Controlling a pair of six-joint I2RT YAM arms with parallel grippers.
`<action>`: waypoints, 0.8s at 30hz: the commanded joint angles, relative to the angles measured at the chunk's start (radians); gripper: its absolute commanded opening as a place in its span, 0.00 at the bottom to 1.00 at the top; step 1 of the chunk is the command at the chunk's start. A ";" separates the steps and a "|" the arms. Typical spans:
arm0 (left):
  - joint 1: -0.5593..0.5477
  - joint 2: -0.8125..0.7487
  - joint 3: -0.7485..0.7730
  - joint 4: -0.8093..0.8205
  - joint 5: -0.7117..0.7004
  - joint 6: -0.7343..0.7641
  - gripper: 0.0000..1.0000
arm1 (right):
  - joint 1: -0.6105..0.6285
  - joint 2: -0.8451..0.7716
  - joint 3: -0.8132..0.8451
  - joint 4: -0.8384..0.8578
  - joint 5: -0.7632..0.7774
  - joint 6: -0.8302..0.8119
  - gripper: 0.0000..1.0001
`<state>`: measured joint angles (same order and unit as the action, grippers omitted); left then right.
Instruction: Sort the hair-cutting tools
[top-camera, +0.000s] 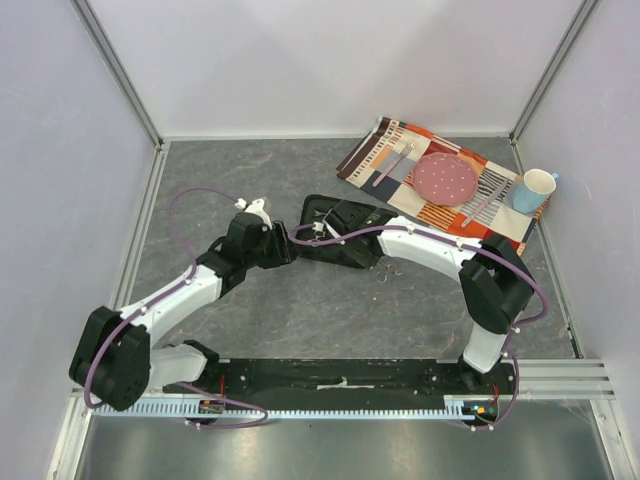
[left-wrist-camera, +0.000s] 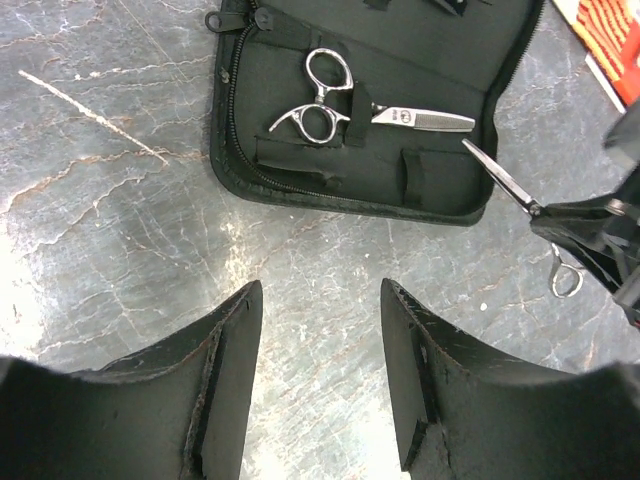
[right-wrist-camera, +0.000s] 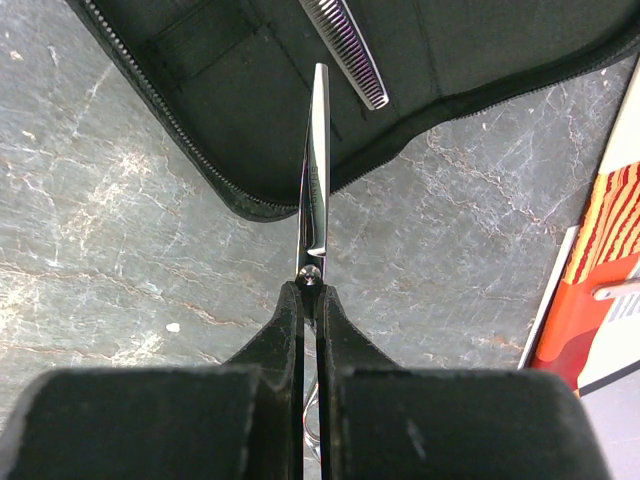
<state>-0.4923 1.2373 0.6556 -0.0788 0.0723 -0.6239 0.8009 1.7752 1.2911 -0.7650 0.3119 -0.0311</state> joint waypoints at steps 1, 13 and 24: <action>0.001 -0.088 -0.036 -0.002 -0.016 -0.031 0.57 | 0.000 0.006 -0.004 -0.016 -0.022 -0.055 0.00; 0.001 -0.134 -0.082 -0.007 -0.031 -0.028 0.57 | 0.001 0.050 -0.026 -0.016 -0.132 -0.058 0.00; 0.001 -0.128 -0.094 0.002 -0.035 -0.030 0.57 | 0.032 0.095 -0.029 0.026 -0.226 -0.073 0.00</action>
<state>-0.4923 1.1294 0.5774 -0.0952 0.0536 -0.6250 0.8131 1.8454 1.2575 -0.7616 0.1471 -0.0864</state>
